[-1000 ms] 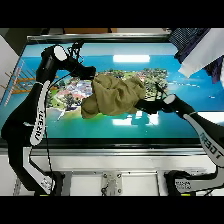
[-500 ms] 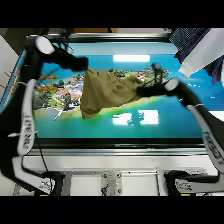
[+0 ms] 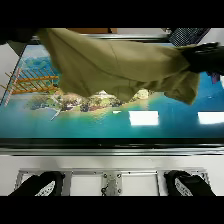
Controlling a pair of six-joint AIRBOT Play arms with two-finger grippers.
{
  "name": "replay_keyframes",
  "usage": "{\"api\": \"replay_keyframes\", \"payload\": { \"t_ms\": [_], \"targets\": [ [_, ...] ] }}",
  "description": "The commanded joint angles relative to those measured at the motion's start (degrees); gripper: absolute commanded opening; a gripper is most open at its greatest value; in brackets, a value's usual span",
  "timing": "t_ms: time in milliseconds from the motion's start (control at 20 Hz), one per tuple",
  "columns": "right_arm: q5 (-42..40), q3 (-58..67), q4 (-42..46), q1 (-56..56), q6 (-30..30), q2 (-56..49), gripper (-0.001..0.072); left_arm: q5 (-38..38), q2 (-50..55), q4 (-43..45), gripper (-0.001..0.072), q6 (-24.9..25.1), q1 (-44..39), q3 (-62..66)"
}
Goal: Fold the clothes and pants, and hang the long-sleeved shirts on hangers.
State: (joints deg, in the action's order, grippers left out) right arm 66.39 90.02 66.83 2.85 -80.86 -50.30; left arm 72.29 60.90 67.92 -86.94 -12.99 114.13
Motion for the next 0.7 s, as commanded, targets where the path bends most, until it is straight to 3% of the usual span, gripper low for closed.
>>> {"api": "replay_keyframes", "payload": {
  "t_ms": [0,200,400,500,600,650],
  "targets": [
    [8.20,0.66,0.72,-0.13,-7.41,5.29,0.0010,3.72,-5.18,0.61,0.0016,-1.46,-3.65,-0.04],
    [20.81,-2.80,0.72,-0.13,-12.20,1.55,0.0010,10.75,-2.89,10.82,0.0016,-6.21,-7.41,-7.41],
    [21.92,-11.67,0.70,-0.13,-10.95,-7.39,0.0010,4.07,3.85,13.42,0.0016,-6.56,-6.43,-24.94],
    [16.98,-13.97,0.81,-0.13,-10.40,-14.91,0.0013,-5.92,10.73,13.09,0.0016,-6.51,-4.68,-30.01],
    [5.44,-13.88,1.11,-0.15,-9.88,-22.08,0.0024,-16.15,17.77,12.90,0.0016,-6.51,-3.23,-30.16],
    [-0.59,-13.31,1.14,-0.28,-9.38,-24.81,0.0133,-19.76,21.11,12.83,0.0021,-6.62,-2.56,-28.50]
  ]
}}
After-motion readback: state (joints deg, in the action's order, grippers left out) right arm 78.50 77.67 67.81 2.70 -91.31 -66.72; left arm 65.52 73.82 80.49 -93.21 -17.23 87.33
